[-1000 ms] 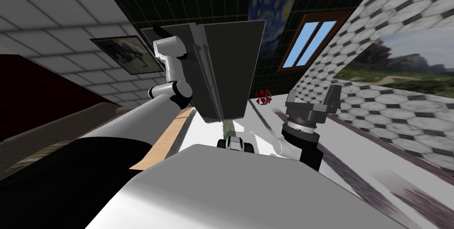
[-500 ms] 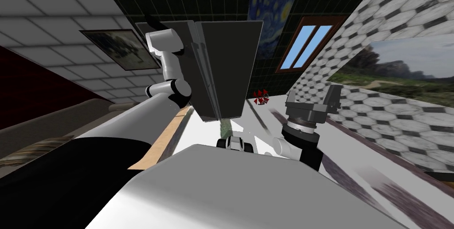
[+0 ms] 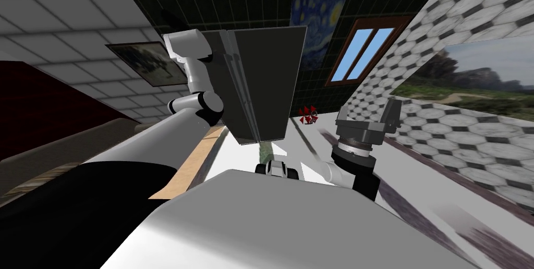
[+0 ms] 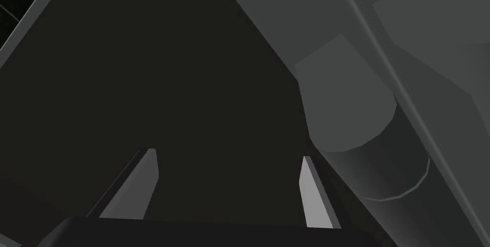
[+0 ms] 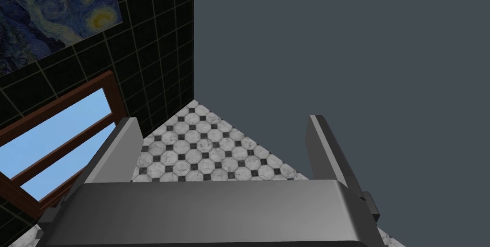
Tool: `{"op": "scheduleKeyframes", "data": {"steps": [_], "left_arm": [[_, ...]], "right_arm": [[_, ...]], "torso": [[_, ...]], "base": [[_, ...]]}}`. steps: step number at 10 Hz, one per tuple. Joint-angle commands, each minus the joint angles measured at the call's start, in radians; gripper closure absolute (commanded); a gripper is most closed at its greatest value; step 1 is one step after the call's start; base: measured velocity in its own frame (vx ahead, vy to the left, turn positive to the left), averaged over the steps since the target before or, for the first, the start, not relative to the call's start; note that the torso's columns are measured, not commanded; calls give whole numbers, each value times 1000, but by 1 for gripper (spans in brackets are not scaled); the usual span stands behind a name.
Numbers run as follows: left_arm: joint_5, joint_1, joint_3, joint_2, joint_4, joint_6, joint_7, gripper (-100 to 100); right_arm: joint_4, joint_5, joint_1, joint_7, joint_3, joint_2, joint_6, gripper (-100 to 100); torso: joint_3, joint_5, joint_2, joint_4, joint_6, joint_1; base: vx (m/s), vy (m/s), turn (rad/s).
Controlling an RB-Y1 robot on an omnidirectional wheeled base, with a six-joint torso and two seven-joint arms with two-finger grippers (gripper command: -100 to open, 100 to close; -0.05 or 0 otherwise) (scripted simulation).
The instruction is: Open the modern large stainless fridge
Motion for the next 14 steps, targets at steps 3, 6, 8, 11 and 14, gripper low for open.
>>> {"op": "scheduleKeyframes", "data": {"steps": [3,6,8,11,14], "left_arm": [[-35,13,6,23,-11,5,20,100],[-87,32,15,55,-26,14,51,100],[-121,45,21,77,-36,21,71,100],[-173,65,30,109,-52,30,102,100],[-163,89,45,100,-51,17,114,-100]], "right_arm": [[0,0,0,0,1,1,0,0],[0,0,0,0,1,1,0,0],[0,0,0,0,1,1,0,0],[0,0,0,0,1,1,0,0],[0,0,0,0,0,0,0,0]], "torso": [[4,0,6,6,-9,-3],[0,4,0,4,-10,11],[1,3,1,5,-9,8],[2,4,4,6,-10,12],[-6,7,-9,1,-10,21]], "base": [[-67,-209,96],[-65,-279,119],[-86,-348,119],[-137,-323,126],[57,-80,18]]}}
